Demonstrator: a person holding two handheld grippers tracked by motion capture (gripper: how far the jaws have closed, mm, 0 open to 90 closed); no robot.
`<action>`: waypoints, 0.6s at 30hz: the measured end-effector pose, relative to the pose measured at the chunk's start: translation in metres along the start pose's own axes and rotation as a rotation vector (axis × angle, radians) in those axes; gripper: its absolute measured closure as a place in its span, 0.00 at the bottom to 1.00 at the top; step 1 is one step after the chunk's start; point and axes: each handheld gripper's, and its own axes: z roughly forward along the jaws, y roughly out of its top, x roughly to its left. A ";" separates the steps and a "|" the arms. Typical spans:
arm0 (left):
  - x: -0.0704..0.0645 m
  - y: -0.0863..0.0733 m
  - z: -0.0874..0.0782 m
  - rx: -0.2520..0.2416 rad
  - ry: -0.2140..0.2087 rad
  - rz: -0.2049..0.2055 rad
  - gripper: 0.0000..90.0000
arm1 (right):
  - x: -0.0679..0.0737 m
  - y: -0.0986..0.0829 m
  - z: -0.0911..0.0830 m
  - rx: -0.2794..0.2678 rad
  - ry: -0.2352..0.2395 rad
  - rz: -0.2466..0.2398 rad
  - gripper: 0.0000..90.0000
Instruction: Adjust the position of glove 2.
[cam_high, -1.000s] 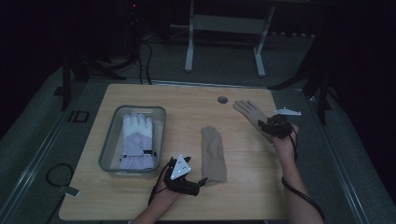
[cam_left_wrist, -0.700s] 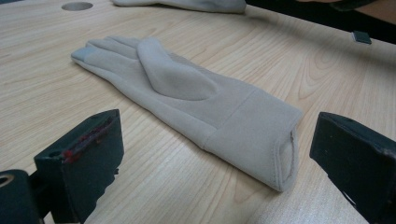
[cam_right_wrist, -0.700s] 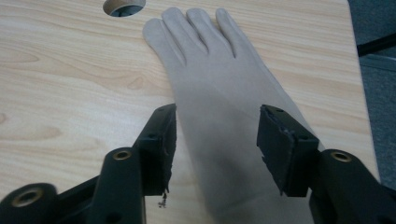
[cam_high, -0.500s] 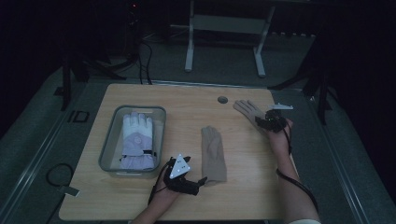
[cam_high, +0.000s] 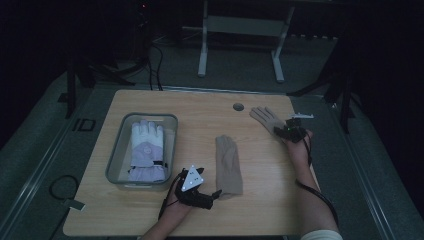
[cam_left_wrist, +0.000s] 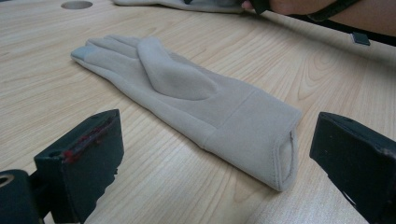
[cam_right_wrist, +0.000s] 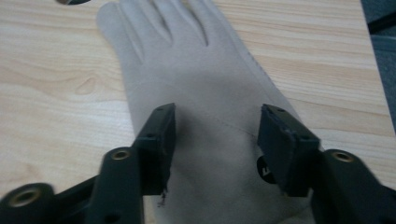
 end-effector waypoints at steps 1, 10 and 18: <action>0.000 0.000 0.000 0.000 0.000 0.001 0.03 | 0.000 0.000 -0.001 0.005 0.011 0.005 0.62; -0.001 0.000 0.000 0.003 0.007 0.008 0.03 | 0.018 0.003 -0.022 -0.003 -0.057 0.029 0.96; -0.001 0.000 0.000 0.005 0.013 0.009 0.03 | 0.034 -0.004 -0.061 -0.040 -0.038 0.014 0.97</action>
